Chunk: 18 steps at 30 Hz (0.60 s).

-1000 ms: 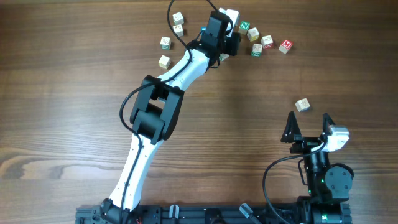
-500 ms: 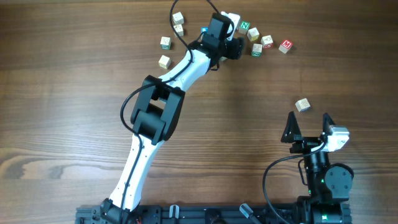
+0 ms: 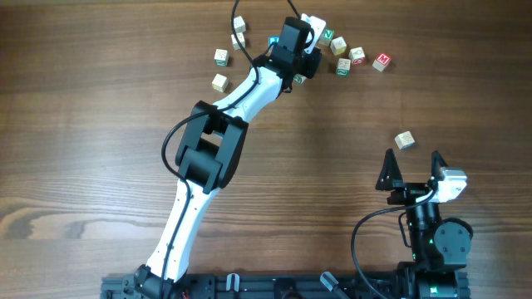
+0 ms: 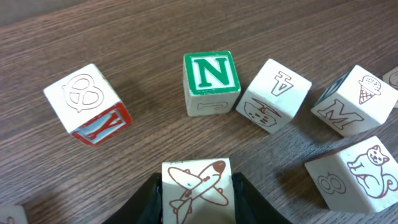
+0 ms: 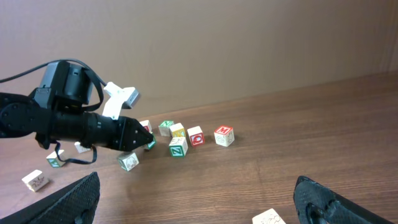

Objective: Form a circle

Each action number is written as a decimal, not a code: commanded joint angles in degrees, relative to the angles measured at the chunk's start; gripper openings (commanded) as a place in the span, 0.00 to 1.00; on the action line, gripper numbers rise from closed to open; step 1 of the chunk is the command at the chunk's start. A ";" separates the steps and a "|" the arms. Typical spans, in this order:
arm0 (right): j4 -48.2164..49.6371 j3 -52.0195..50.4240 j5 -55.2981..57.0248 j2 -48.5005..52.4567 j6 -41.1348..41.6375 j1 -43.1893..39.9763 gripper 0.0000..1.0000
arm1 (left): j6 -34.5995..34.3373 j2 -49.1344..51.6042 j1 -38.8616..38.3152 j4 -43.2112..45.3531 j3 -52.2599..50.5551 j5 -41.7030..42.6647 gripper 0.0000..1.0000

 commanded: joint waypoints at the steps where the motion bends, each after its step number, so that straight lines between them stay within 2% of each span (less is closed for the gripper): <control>1: 0.11 -0.07 -0.42 -0.26 -0.98 -0.26 0.99 | 1.14 -5.29 0.09 0.28 0.98 -1.22 0.30; 6: 0.11 -0.07 -0.42 -0.26 -0.98 -0.26 1.00 | 1.11 -10.91 -0.48 -0.63 0.98 -0.98 0.31; 9: 0.11 -0.07 -0.42 -0.26 -0.98 -0.26 1.00 | 1.03 -13.60 -2.03 -1.60 0.98 3.54 0.31; 13: 0.11 -0.07 -0.42 -0.26 -0.98 -0.26 1.00 | -4.52 -13.25 -4.83 -2.08 0.96 12.28 0.30; 18: 0.11 -0.07 -0.42 -0.26 -0.98 -0.26 1.00 | -6.64 -12.52 -10.45 -2.27 -0.11 13.25 0.31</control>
